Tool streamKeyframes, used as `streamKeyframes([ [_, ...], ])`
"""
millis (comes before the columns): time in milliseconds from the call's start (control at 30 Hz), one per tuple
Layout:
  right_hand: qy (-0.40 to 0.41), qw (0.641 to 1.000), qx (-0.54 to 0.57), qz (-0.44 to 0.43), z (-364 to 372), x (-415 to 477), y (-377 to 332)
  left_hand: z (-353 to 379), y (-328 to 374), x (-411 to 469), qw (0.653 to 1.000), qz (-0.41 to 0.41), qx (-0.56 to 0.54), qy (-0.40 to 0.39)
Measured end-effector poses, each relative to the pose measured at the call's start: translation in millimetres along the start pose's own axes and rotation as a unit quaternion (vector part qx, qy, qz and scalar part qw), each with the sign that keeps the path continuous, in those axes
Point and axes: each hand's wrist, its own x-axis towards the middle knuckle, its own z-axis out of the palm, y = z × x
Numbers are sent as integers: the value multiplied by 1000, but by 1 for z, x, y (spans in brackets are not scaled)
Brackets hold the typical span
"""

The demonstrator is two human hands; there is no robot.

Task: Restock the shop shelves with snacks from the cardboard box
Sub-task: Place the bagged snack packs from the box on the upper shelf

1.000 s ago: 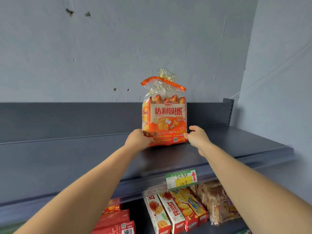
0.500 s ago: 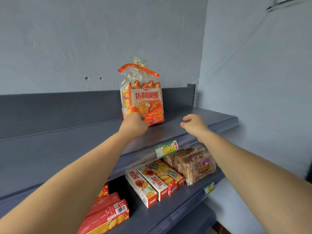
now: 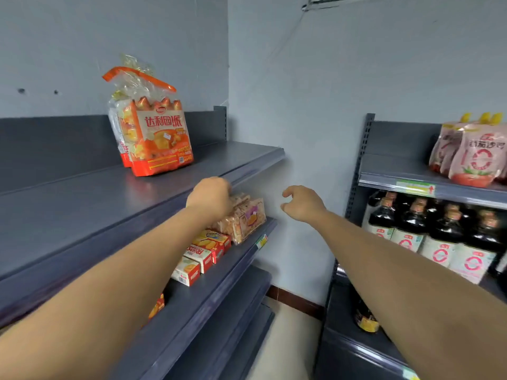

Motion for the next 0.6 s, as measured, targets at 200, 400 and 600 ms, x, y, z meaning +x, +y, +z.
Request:
streamKeyframes([
  [200, -18, 999, -26, 40, -7, -68, 53, 24, 39, -59, 997, 40, 33, -60],
  [400, -63, 994, -49, 71, 1, -158, 102, 48, 76, -142, 986, 75, 66, -137],
  [600, -93, 986, -57, 122, 11, -254, 135, 67, 97, -228, 971, 104, 67, -202],
])
